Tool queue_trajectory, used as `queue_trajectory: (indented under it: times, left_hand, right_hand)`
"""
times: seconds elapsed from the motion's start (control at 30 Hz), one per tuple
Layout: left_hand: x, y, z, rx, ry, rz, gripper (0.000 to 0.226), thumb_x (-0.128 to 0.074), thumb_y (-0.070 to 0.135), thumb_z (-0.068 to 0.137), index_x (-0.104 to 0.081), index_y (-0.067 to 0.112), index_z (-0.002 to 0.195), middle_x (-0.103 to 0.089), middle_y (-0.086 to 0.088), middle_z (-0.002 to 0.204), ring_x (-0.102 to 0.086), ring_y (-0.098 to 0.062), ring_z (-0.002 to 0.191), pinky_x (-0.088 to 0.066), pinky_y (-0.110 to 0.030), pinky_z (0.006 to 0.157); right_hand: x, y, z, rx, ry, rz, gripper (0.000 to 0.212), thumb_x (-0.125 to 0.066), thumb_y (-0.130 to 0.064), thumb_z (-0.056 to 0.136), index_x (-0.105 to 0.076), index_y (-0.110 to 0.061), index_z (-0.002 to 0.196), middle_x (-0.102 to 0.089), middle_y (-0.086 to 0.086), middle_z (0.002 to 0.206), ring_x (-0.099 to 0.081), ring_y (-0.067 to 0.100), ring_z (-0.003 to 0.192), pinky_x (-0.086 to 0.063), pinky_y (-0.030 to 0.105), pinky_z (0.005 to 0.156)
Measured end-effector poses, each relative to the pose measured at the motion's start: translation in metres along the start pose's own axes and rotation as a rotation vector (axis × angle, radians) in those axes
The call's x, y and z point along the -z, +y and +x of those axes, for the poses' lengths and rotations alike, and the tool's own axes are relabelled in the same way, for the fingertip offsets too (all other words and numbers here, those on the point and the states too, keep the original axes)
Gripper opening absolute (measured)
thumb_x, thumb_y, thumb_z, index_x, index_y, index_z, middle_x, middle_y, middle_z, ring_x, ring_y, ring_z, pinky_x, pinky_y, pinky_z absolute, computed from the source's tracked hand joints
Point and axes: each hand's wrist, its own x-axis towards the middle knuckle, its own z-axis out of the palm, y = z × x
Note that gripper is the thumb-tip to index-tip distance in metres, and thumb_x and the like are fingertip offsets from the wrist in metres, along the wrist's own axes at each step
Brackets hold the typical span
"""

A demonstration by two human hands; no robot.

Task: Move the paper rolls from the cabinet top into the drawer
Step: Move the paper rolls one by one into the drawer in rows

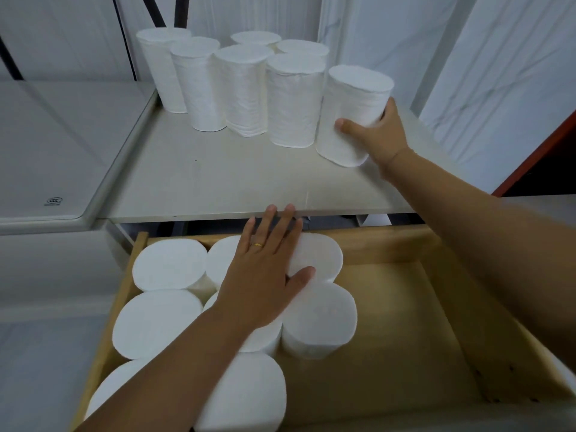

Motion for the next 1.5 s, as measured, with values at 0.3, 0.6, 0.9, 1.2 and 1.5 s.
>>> queue_trajectory:
  times: [0.3,0.6,0.9,1.2,1.5]
  left_hand:
    - [0.002,0.001,0.000,0.013,-0.026,0.011,0.074,-0.011,0.063,0.088,-0.008,0.022,0.150,0.014,0.006,0.156,0.021,-0.015,0.142,0.011,-0.037,0.116]
    - [0.005,0.003,0.000,0.027,-0.053,0.030,0.073,-0.007,0.064,0.089,-0.004,0.024,0.150,0.023,0.009,0.154,0.029,-0.010,0.139,0.017,-0.033,0.113]
    - [0.005,0.002,-0.001,0.035,-0.046,0.032,0.074,-0.008,0.064,0.088,-0.006,0.024,0.150,0.021,0.009,0.155,0.028,-0.010,0.139,0.016,-0.033,0.113]
    - [0.005,0.003,-0.001,0.036,-0.048,0.033,0.073,-0.010,0.062,0.089,-0.008,0.023,0.150,0.020,0.010,0.154,0.028,-0.007,0.139,0.018,-0.033,0.113]
    - [0.004,0.004,-0.005,-0.145,-0.162,-0.051,0.075,-0.003,0.066,0.087,-0.001,0.026,0.150,0.008,0.012,0.157,0.018,-0.002,0.141,0.010,-0.032,0.116]
  right_hand:
    - [0.116,-0.013,-0.116,-0.123,-0.667,0.179,0.069,-0.072,-0.002,0.069,-0.048,-0.007,0.134,-0.063,0.014,0.128,-0.061,0.028,0.117,-0.053,0.037,0.094]
    - [0.125,0.068,-0.167,-0.418,-0.809,0.015,0.078,-0.081,-0.001,0.066,-0.046,-0.037,0.127,-0.062,-0.006,0.124,-0.053,0.018,0.121,-0.053,0.029,0.092]
    - [0.126,0.089,-0.169,-0.319,-0.878,-0.271,0.078,-0.083,-0.014,0.068,-0.040,-0.044,0.126,-0.054,-0.012,0.128,-0.047,0.010,0.125,-0.046,0.026,0.101]
    - [0.129,0.066,-0.163,-0.844,-0.762,-0.010,0.085,-0.070,-0.053,0.066,-0.038,-0.020,0.138,-0.054,0.008,0.131,-0.051,0.026,0.121,-0.042,0.052,0.106]
    - [0.126,0.050,-0.214,-1.022,-0.953,0.087,0.071,-0.086,-0.032,0.061,-0.057,-0.020,0.124,-0.057,0.016,0.131,-0.054,0.035,0.122,-0.050,0.044,0.099]
